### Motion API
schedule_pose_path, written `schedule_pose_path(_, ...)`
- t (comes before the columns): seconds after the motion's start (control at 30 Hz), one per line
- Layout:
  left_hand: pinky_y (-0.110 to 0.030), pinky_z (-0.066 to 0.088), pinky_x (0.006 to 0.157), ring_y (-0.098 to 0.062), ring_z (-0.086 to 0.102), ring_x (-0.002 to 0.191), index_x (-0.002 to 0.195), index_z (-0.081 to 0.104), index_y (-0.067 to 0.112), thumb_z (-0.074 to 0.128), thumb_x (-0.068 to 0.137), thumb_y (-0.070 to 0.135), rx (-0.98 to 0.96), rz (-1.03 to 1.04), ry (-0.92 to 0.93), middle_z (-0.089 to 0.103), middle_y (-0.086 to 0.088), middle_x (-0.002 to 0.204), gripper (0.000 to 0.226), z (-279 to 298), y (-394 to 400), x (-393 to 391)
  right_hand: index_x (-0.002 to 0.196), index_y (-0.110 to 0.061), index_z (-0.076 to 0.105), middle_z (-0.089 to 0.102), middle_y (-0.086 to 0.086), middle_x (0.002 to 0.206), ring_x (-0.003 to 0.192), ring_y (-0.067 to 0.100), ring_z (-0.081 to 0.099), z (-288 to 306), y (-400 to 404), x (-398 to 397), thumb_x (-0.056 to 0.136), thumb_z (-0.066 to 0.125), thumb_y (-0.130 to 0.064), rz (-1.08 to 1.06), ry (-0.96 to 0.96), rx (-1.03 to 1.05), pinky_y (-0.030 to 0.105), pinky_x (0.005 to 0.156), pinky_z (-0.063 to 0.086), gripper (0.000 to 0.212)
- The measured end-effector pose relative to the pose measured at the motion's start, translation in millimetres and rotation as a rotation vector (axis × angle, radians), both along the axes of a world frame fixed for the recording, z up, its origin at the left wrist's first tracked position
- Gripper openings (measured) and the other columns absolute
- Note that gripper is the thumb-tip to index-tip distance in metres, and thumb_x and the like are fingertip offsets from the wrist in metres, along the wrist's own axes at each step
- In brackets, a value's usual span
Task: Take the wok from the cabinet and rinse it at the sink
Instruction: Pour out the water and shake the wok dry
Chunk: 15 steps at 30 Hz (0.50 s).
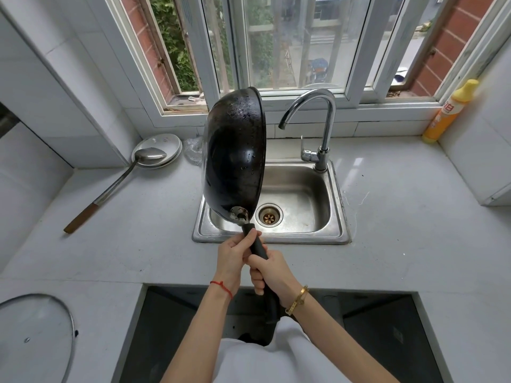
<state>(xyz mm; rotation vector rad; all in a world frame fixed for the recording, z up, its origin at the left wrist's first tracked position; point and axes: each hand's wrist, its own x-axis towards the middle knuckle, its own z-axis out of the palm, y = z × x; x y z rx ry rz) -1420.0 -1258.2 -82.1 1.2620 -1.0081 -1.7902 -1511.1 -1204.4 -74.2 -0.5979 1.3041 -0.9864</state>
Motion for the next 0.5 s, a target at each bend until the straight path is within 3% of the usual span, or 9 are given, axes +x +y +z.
schedule_pose_path(0.5,-0.033,0.052,0.077,-0.025,0.065,0.078,0.093,0.074,0.005,0.066,0.085,0.031,-0.008,-0.003,0.004,0.068,-0.017,0.083,0.027,1.7,6.9,-0.7,0.076,-0.010,0.047,0.042,-0.001,0.049,0.037,0.011,0.040,1.9,7.2,-1.9,0.092,0.052,-0.007,0.011,-0.003,-0.013,0.021,0.037,0.039,0.017)
